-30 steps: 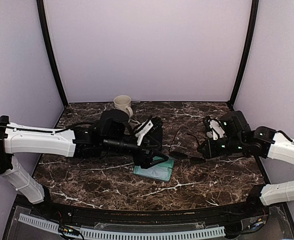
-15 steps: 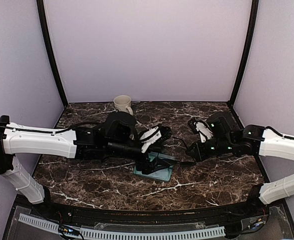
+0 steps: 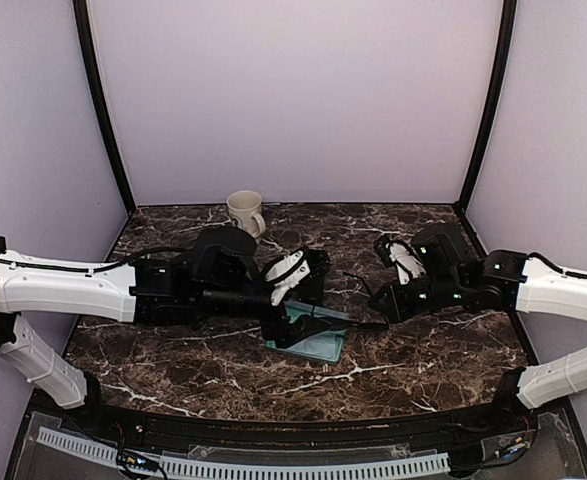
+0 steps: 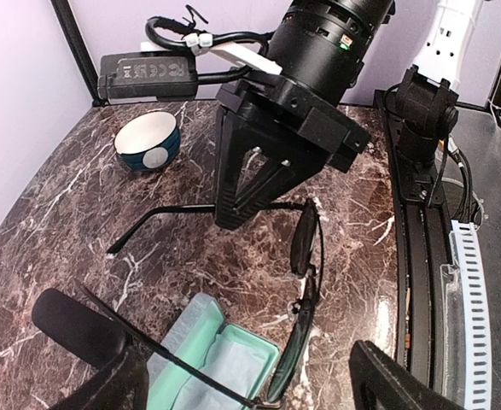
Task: Organize the sunglasses
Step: Fold the right temple of the sunglasses on the sunglasses.
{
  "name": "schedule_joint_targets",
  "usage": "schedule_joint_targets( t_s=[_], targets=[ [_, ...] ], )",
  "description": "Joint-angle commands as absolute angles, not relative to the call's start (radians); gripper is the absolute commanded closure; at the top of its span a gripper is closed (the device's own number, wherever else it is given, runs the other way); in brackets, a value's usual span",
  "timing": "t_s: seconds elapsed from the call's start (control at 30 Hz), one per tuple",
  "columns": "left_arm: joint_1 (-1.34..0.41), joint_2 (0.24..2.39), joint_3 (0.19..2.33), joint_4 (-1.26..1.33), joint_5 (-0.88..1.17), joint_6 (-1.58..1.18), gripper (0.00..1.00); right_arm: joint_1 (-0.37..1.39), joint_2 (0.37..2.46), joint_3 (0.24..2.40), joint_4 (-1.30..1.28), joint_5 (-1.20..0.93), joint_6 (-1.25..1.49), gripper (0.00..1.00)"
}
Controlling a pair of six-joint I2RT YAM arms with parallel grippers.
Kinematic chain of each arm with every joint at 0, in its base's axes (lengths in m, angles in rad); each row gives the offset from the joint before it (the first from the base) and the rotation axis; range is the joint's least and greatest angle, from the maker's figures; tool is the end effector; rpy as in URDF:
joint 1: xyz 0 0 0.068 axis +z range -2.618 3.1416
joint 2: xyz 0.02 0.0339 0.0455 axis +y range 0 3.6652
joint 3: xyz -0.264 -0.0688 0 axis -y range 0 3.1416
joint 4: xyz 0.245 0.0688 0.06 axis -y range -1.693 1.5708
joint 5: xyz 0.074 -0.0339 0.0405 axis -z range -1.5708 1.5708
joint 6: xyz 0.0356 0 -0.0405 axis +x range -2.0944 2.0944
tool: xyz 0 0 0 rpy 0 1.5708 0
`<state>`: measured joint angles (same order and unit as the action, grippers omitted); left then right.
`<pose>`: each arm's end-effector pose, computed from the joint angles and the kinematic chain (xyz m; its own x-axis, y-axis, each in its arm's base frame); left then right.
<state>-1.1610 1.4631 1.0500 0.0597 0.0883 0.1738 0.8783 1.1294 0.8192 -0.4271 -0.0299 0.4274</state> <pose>0.1337 -0.3157 0.2947 0.0279 0.3682 -0.9293 0.9562 0.2613 0.1322 0.1524 0.1854 0.2609 -0.7154 -0.2134 -0.6654 -0.5350 0.7797 0.3251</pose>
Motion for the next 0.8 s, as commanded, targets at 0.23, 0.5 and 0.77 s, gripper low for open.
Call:
schedule_joint_targets(
  t_s=[0.23,0.5,0.77],
  targets=[
    [-1.164,1.505,1.065,0.039,0.097,0.157,0.16,0.893,1.123,0.82,-0.38,-0.035,0.432,1.0],
    [-1.164,1.553,1.101,0.047,0.201,0.158,0.21,0.894,1.121,0.809,-0.371,-0.035,0.438,1.0],
    [-1.164,1.595,1.143,0.025,0.263,0.174,0.28,0.894,1.129,0.809,-0.362,-0.043,0.441,1.0]
  ],
)
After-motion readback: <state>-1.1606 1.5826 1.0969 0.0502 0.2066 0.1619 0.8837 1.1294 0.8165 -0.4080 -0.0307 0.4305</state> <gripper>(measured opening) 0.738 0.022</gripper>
